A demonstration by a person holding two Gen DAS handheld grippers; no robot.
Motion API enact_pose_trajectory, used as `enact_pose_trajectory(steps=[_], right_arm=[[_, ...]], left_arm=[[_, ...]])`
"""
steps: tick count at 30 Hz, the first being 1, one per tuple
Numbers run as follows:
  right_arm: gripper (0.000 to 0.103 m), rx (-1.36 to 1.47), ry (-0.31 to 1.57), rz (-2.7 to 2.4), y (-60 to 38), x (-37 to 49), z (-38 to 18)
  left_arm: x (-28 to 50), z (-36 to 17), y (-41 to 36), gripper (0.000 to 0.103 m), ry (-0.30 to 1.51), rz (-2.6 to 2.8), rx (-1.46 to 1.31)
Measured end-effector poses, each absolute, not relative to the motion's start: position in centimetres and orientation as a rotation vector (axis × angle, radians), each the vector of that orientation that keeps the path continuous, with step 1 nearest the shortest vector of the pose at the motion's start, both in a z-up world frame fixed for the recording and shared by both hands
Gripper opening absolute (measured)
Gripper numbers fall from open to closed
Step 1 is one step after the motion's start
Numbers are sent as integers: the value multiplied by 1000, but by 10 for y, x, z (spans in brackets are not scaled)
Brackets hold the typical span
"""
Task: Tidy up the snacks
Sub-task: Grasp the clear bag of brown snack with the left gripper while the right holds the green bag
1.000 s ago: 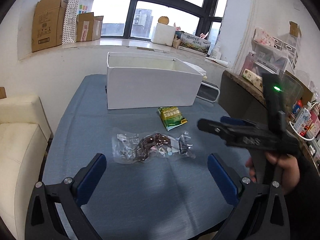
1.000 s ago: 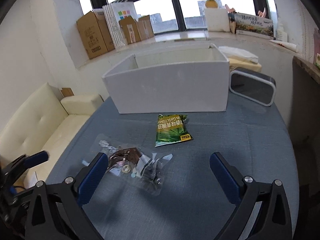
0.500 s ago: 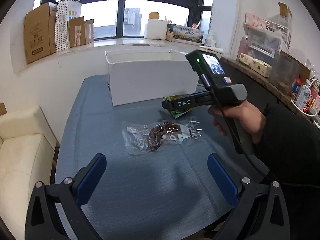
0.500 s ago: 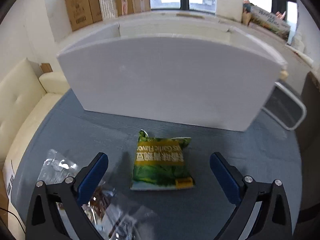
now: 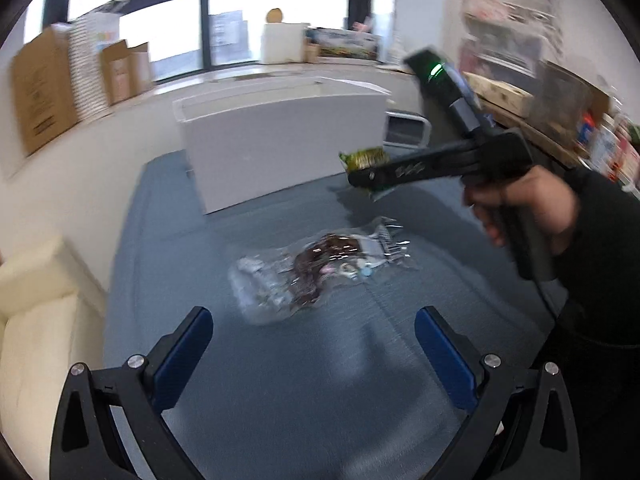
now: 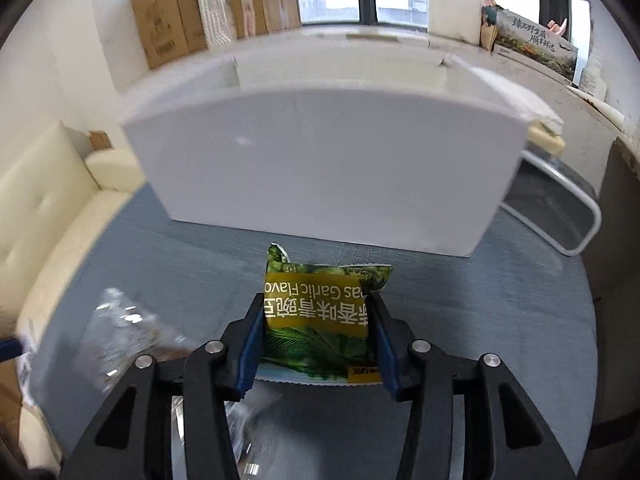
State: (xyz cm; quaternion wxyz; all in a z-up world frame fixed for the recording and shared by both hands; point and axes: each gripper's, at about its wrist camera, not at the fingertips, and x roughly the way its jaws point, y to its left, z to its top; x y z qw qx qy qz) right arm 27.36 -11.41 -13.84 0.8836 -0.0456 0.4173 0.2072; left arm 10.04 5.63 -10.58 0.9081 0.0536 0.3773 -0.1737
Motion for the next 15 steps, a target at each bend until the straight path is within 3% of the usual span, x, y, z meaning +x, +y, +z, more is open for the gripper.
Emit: enact_pose_trajectory(steps=[8,15], right_arm=[[52,-57,782,523,-160,194,-91],[52,9,785,511,-179,157,-93]], left_arm=[[152,-113,39,103,809,-619,356],[200,-128,22,103,886,-825,469]])
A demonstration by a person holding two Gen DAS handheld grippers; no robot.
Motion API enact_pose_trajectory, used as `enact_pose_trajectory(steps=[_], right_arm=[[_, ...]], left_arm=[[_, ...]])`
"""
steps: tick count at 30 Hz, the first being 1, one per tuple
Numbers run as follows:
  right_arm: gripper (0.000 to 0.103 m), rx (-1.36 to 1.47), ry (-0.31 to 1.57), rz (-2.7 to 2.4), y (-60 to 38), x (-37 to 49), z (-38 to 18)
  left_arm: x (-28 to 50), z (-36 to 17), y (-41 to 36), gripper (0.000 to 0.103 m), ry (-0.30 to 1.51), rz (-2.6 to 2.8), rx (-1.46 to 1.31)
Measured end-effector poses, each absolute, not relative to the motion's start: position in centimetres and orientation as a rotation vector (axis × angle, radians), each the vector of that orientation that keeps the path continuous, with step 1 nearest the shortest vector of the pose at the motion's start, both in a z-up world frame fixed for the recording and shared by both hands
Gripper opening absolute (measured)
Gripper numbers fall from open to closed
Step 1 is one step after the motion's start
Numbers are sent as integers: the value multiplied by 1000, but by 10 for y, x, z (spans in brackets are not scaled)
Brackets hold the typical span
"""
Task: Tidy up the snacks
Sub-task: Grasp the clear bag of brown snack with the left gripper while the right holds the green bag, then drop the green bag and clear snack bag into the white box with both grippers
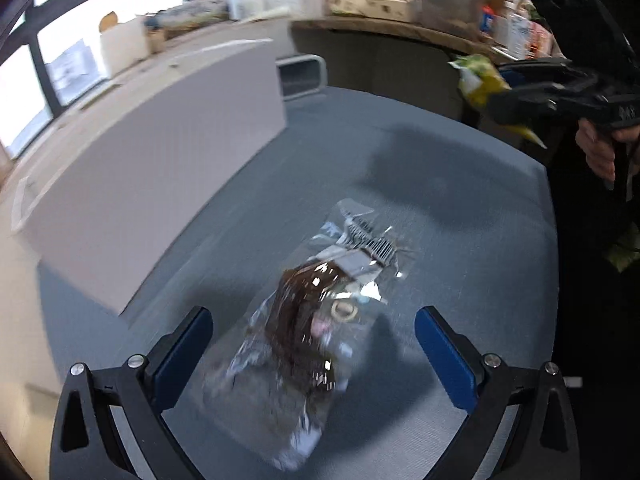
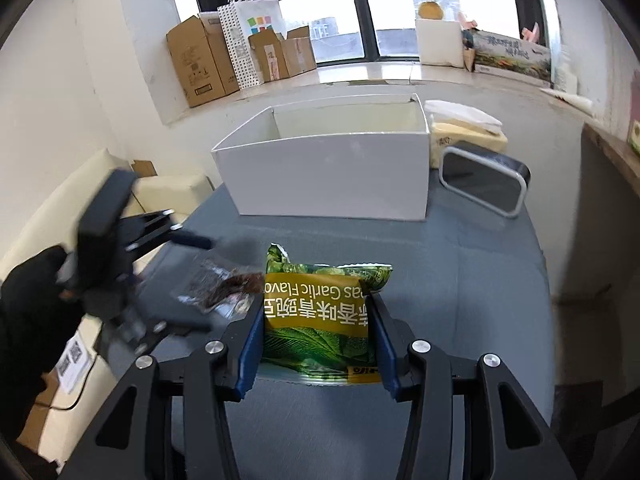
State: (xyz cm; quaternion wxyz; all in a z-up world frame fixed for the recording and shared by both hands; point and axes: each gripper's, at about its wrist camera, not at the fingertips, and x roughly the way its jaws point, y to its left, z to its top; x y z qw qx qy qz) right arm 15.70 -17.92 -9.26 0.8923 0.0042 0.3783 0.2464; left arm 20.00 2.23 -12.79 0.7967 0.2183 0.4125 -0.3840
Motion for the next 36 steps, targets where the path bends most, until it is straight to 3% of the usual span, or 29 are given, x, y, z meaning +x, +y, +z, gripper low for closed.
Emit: enact_pose_trajectory(steps=[7,14,15,16,23,36], right_arm=[[52,15,789,471,-192,141,-93],[52,1,808,447,-193,146,-97],[52,6,812,449,-194,147,-99],[52,11,815,452,-194,148,-100],[52,18,820,466,-190,150,-106],[52,26,749,529,-173,157,-91]], left_arm=[[223,-153,-6,103,943,-909,592],[239,-157,-8,102,938,-967,519],[239,-156,-6,97,935,-962,515],[239,-153,-3,79,933,-954,503],[223,-145,5,78,918,-855,491],[150,-67,34,78,714,-489,126]])
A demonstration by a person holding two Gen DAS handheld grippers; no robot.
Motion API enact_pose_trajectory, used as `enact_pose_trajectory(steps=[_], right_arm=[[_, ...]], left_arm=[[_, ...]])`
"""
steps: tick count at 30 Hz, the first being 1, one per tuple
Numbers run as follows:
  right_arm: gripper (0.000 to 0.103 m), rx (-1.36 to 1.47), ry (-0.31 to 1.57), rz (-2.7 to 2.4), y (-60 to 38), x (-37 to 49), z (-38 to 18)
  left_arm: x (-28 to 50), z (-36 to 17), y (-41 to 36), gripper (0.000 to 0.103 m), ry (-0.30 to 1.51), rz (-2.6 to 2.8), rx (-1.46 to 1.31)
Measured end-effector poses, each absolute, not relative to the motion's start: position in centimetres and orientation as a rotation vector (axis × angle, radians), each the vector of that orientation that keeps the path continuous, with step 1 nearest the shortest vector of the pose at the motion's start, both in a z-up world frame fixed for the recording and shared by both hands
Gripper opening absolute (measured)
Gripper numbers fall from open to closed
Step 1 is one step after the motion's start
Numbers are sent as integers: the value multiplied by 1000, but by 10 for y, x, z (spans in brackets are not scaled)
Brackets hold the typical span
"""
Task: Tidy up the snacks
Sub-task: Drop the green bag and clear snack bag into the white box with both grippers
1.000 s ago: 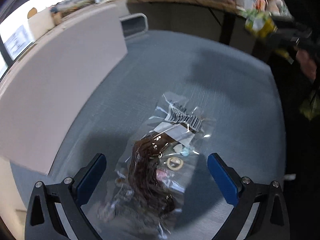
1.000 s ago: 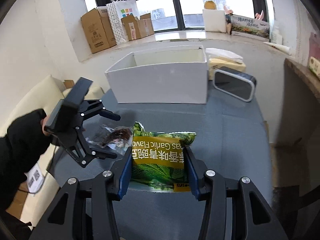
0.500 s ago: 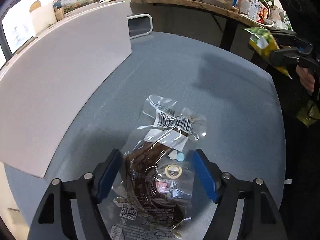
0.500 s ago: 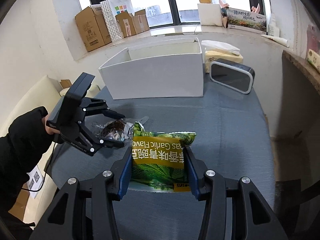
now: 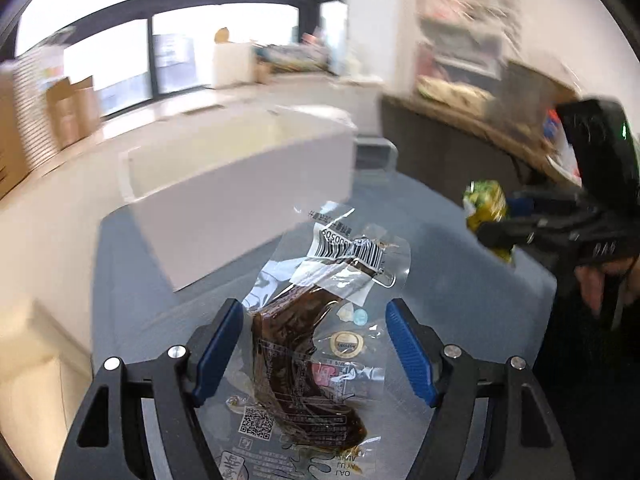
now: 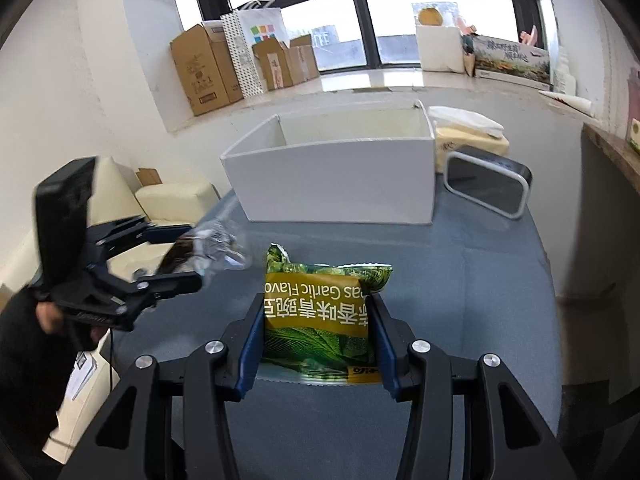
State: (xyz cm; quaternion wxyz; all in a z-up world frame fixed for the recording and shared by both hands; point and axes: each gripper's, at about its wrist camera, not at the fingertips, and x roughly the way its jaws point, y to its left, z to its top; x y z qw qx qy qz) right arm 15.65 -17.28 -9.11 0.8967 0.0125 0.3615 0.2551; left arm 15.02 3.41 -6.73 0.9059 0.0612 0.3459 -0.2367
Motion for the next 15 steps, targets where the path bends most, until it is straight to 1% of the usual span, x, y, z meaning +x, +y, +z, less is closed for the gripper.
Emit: enact_pose_trajectory(steps=[2,7,12,15], right_arm=[[52,23,739,543,-168,161,-88],[52,-1,713,580,-154,173,-79],[52,-44,671,579,-142,194,-67],[52,-26,652,567,-139,217,-57]], left_arm=[[141,-62,43,78,704,-434,63],[134,-56,50,78,679,-383,24],[149,-31,55,78,608,-337,-3],[173,-13,58,78,563,-297,3]])
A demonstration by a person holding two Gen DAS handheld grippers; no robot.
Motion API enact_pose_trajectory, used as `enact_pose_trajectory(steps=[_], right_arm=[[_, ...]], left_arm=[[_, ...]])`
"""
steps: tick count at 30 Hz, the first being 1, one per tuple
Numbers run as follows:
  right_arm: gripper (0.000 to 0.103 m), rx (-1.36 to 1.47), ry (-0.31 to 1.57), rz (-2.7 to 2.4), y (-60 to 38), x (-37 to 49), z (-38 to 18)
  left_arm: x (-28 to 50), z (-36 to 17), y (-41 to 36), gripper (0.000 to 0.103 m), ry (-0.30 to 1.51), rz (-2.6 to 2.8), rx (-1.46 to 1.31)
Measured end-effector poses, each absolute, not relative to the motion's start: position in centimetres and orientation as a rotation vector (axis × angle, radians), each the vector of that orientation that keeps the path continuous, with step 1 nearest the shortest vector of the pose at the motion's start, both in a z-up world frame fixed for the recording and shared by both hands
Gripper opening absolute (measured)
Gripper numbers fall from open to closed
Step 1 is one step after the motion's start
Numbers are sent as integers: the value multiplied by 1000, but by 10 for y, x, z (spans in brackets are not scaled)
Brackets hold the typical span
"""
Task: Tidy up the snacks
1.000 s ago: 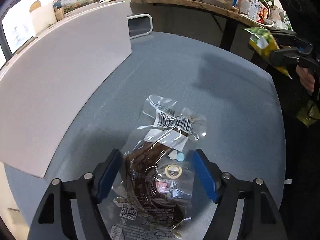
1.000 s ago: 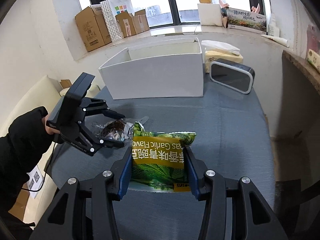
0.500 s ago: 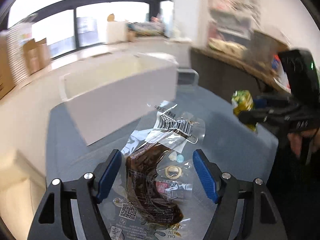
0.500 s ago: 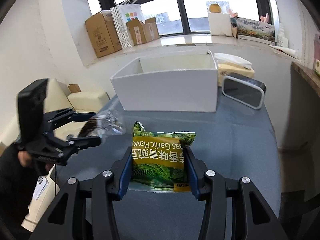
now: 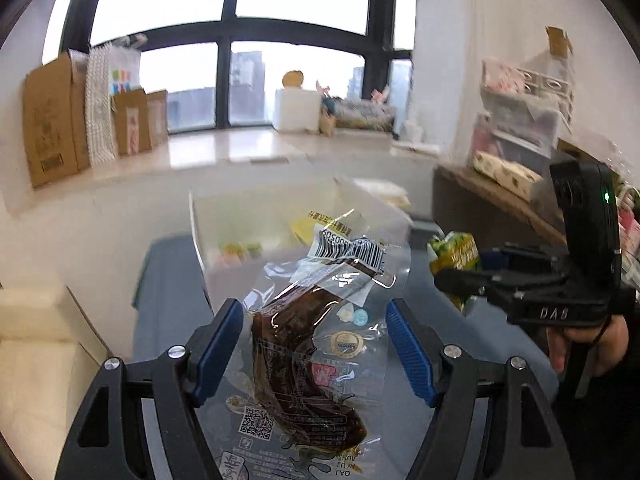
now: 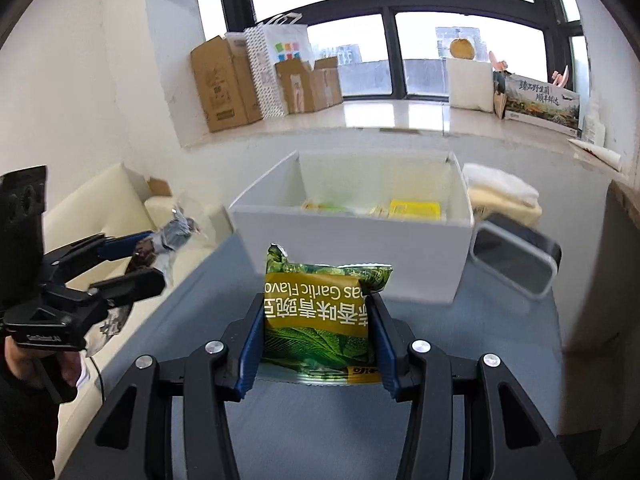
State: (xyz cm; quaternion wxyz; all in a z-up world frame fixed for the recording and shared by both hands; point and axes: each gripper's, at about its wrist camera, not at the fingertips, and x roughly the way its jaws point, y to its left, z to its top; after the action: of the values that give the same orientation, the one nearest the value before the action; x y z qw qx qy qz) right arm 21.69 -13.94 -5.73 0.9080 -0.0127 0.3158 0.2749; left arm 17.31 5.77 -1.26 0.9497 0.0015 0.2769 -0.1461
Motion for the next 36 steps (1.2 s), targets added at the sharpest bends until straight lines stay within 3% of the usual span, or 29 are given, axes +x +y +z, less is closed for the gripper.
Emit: enact_pose_trajectory(steps=[7,14,15,16,17,20,27,36], right_arm=[[52,-17,607,489,-127,292,-31],[53,-58,650,457,-111,379,-31],[56,-57,667,454,-111,388,-35],[74,-66,679,439,-110,395,-39],[92,-78,685,408,-110,399,-42],[98,-77,655,351,-116,401,-50],[99,-110,652,265,-119,391,-57],[99,-26,582,351,-131,317,-28]], left_arm=[[270,10,61,78,563,-227,-17],[366,-4,66,83,609,-144,-33],[374,-6,67,96,616,-141,-38],[380,-10,68,103,632,-131,-42],[382,-12,69,103,626,-124,-46],[387,-20,70,103,654,-95,-43],[366,-21,65,103,615,55,18],[287,2,51,103,517,32,-8]])
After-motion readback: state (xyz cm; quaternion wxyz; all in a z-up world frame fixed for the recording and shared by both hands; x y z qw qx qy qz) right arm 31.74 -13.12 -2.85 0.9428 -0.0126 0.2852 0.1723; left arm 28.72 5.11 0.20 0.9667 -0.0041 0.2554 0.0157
